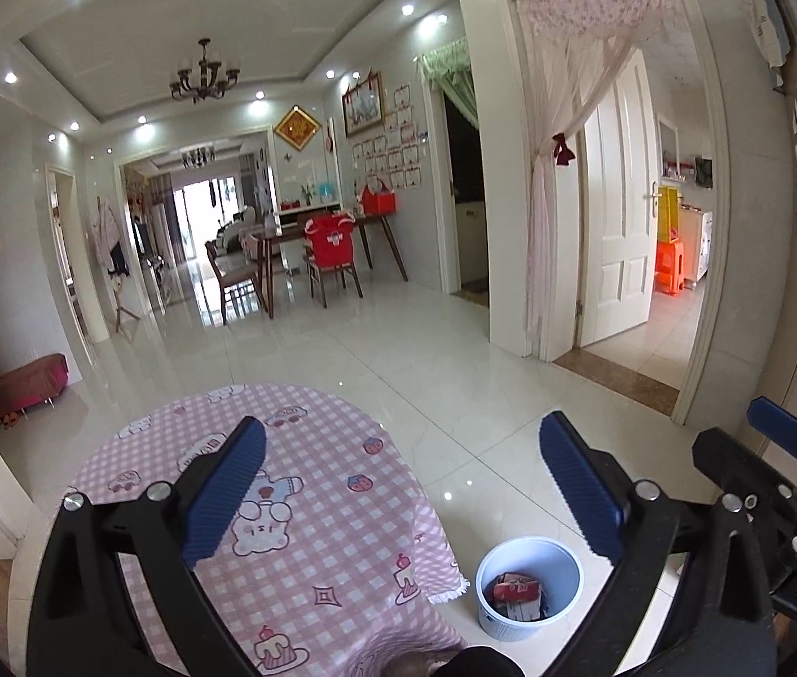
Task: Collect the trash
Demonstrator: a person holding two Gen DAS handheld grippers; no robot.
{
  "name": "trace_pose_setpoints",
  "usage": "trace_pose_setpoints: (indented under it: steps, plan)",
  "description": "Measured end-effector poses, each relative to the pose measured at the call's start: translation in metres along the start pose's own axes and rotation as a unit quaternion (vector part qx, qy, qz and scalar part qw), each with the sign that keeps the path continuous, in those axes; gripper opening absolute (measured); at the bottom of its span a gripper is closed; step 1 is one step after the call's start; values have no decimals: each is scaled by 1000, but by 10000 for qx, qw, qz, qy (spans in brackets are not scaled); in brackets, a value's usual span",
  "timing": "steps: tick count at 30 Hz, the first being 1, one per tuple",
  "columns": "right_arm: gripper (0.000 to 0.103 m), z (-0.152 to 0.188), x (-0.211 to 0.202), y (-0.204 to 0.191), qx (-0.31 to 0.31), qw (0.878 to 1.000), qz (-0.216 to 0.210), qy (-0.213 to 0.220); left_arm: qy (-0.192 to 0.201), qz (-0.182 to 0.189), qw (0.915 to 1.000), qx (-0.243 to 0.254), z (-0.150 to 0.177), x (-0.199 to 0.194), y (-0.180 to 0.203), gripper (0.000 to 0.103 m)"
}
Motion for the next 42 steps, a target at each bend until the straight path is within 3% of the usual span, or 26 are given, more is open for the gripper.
trace_pose_setpoints:
  steps: [14, 42]
  plan:
    - [84, -13, -38, -24, -204, 9993, 15, 302, 365, -49, 9993, -82, -10, -48, -7, 96]
    - [86, -13, -43, -26, -130, 9995, -41, 296, 399, -24, 9992, -40, -4, -54, -12, 96]
Point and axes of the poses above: each gripper's, at about its wrist camera, not at the fingertips, and x roughly the way its jaws point, y to its right, z to its underside, the point moved 4 cm from there along x, roughly the way its jaws point, and after that the axes turned 15 degrees about -x, right-handed, at the moved point
